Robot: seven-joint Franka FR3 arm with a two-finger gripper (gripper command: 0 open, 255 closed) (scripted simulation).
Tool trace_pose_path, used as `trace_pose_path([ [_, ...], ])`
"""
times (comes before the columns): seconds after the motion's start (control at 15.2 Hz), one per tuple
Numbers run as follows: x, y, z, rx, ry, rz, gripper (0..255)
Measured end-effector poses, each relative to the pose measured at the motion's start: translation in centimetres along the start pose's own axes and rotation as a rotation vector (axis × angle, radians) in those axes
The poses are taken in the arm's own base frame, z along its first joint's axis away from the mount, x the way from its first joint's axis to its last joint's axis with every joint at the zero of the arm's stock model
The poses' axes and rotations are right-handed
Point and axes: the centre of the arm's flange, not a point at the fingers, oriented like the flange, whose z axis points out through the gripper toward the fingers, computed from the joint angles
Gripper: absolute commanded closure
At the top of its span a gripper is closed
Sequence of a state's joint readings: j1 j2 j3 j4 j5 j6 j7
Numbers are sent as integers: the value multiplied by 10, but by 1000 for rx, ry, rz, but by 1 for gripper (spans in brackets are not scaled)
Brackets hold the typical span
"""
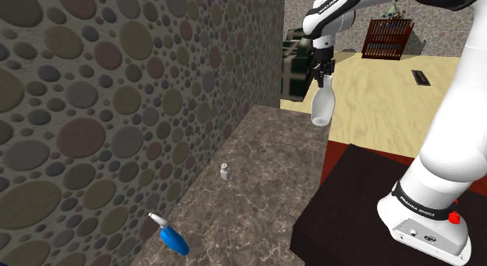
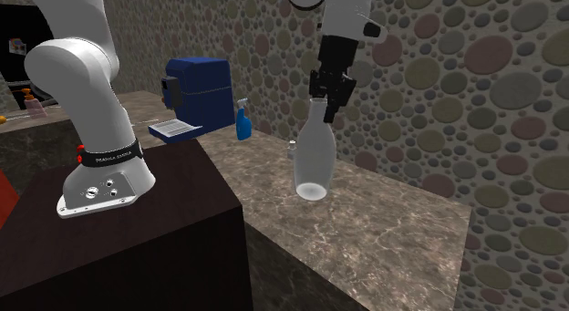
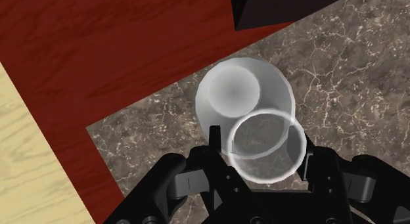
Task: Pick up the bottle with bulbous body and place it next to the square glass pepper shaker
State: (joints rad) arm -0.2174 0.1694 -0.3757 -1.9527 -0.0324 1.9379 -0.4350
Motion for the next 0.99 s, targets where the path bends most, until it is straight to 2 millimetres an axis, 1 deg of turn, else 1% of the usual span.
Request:
trace_pose_path([
  [0.99, -15, 1, -77, 0, 0, 0, 255],
])
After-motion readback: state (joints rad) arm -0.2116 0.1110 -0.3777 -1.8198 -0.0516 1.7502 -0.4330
